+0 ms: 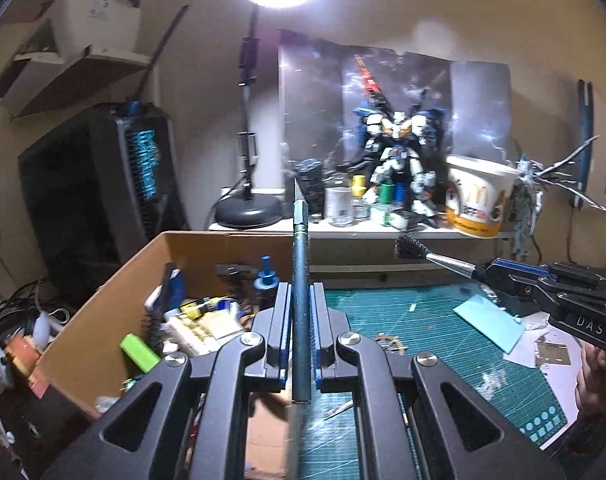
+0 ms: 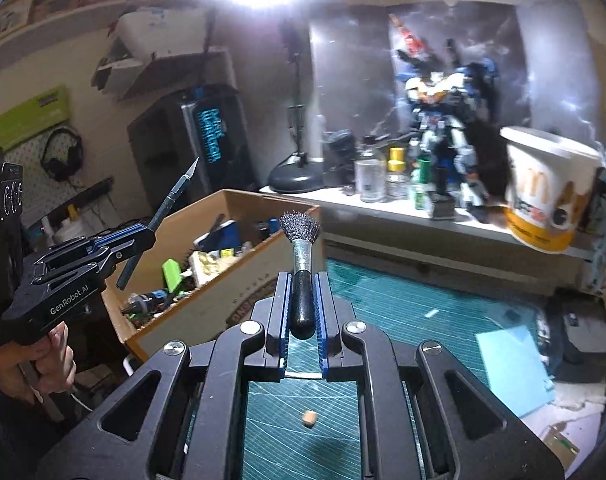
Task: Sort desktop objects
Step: 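Lift the hobby knife and wire brush and carry both toward the box, then lower the hobby knife and wire brush into the box and open both tools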
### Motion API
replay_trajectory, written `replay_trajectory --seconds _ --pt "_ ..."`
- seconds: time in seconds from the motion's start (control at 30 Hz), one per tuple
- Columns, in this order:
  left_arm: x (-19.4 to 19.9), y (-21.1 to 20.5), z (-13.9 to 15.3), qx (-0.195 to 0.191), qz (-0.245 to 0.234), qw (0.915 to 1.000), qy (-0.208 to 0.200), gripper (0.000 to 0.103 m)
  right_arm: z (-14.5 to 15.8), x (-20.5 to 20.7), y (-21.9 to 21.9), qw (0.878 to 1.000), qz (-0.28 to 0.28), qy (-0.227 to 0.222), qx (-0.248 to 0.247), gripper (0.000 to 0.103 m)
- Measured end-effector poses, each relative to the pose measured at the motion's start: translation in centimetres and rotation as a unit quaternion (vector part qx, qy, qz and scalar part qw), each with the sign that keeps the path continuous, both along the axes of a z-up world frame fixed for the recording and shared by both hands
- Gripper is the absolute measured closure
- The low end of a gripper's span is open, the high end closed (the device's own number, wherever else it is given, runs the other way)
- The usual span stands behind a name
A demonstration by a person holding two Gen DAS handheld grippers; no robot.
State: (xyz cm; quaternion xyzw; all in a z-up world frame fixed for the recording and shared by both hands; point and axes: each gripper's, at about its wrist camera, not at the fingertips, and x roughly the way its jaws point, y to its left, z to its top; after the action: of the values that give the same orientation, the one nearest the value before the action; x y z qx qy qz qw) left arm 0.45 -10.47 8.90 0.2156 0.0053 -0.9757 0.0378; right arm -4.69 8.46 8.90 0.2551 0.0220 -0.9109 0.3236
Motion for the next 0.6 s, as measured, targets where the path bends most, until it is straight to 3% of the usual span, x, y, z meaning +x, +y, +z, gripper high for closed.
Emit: replay_trajectory --seconds 0.4,0.6 --pt "2.1 -5.9 -0.9 0.010 0.076 0.9967 -0.027 0.095 -1.0 -1.1 -6.9 0.996 0.088 -0.013 0.004 0.092" --pt "0.7 -8.6 -1.9 0.010 0.096 0.9934 -0.062 0.095 -2.1 -3.1 -11.5 0.991 0.129 -0.027 0.022 0.092"
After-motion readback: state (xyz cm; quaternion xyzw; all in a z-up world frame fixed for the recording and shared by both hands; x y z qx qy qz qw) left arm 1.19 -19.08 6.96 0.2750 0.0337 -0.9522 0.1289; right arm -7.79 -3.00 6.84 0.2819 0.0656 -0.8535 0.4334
